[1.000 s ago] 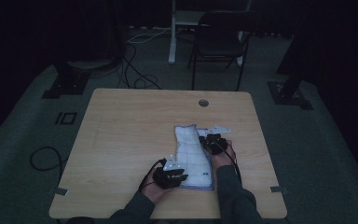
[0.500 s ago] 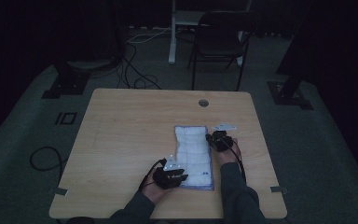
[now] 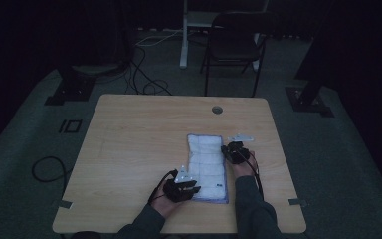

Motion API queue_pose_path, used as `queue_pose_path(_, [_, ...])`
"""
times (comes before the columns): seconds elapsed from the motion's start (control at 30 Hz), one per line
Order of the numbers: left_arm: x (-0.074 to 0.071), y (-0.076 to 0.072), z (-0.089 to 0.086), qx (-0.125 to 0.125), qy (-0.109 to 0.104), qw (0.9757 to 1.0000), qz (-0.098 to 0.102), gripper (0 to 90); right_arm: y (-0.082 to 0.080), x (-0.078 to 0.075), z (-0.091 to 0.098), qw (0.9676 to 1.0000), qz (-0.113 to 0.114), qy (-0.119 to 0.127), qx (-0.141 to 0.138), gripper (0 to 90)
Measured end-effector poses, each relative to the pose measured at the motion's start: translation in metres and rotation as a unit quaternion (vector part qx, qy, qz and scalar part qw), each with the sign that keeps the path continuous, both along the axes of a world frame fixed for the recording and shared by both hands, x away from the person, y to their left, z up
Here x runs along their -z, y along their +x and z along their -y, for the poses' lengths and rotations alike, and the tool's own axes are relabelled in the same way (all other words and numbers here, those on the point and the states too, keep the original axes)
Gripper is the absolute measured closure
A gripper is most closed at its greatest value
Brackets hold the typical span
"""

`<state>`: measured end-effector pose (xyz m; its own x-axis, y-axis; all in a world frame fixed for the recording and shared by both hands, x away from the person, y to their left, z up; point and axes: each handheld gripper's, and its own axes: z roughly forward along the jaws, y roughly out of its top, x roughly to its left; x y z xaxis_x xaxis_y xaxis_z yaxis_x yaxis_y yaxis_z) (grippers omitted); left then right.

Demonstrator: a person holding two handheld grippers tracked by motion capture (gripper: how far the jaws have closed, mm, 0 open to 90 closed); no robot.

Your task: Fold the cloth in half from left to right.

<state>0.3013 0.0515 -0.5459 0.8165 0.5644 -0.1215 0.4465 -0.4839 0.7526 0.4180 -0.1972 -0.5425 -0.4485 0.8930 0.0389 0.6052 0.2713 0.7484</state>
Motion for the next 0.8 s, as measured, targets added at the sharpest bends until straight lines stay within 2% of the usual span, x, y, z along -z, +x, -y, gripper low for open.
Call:
queue_pose_path(0.13, [0.0, 0.001, -0.001, 0.007, -0.006, 1.0, -0.004, 66.8, 0.0, -0.001, 0.001, 1.0, 0.001, -0.002, 0.005, 78.3])
queue_pose_path(0.2, [-0.001, 0.002, -0.001, 0.011, -0.006, 0.9999, -0.004, 66.0, -0.002, -0.002, 0.003, 0.9999, 0.0, 0.008, 0.007, 76.1])
queue_pose_path(0.37, [-0.003, 0.005, -0.002, 0.008, -0.005, 1.0, -0.002, 64.1, -0.006, -0.01, 0.004, 0.9998, 0.013, 0.013, 0.004, 73.3])
queue_pose_path(0.43, [-0.006, 0.007, -0.004, 0.003, -0.008, 1.0, 0.002, 63.6, -0.007, -0.014, 0.005, 0.9997, 0.019, 0.016, 0.003, 72.0])
queue_pose_path(0.57, [-0.012, 0.014, -0.008, -0.016, -0.016, 0.9997, 0.009, 62.6, -0.006, -0.012, 0.005, 0.9997, 0.014, 0.018, 0.005, 70.8])
queue_pose_path(0.8, [-0.019, 0.037, -0.016, -0.053, -0.023, 0.9982, 0.017, 62.5, -0.006, -0.01, 0.002, 0.9998, 0.011, 0.019, 0.001, 70.7])
